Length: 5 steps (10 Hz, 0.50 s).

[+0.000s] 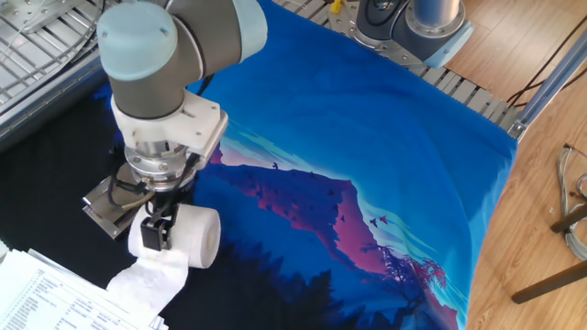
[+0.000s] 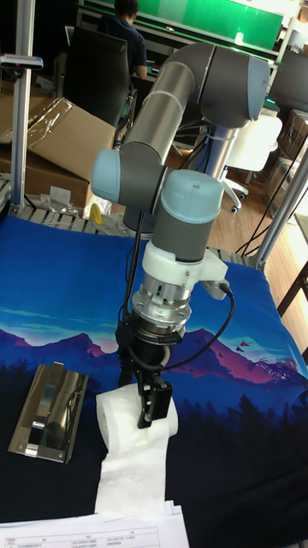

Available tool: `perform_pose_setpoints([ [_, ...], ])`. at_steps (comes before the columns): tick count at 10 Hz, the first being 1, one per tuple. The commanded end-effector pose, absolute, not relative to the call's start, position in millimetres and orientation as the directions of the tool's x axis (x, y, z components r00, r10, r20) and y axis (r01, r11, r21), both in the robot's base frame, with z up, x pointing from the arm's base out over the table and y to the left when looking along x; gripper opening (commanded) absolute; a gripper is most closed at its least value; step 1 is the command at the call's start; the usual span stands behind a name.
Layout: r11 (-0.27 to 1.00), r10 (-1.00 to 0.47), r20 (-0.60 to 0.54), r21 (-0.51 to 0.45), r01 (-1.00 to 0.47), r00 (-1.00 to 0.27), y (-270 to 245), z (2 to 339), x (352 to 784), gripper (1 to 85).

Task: Put the toilet paper on its holder

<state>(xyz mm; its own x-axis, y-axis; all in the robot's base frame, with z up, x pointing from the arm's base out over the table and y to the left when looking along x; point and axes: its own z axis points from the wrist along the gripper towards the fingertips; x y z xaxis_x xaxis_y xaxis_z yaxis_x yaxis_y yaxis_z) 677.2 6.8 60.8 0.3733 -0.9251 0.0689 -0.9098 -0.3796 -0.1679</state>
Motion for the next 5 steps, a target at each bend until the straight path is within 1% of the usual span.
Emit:
perform_pose_setpoints([
  [1,-0.366,-0.931,0.069,-0.19,-0.911,0.359,5.1,75.7,682.6,85.0],
  [5,-0.36,-0.932,0.046,-0.212,-0.909,0.358,13.1,66.6,690.3,85.0],
])
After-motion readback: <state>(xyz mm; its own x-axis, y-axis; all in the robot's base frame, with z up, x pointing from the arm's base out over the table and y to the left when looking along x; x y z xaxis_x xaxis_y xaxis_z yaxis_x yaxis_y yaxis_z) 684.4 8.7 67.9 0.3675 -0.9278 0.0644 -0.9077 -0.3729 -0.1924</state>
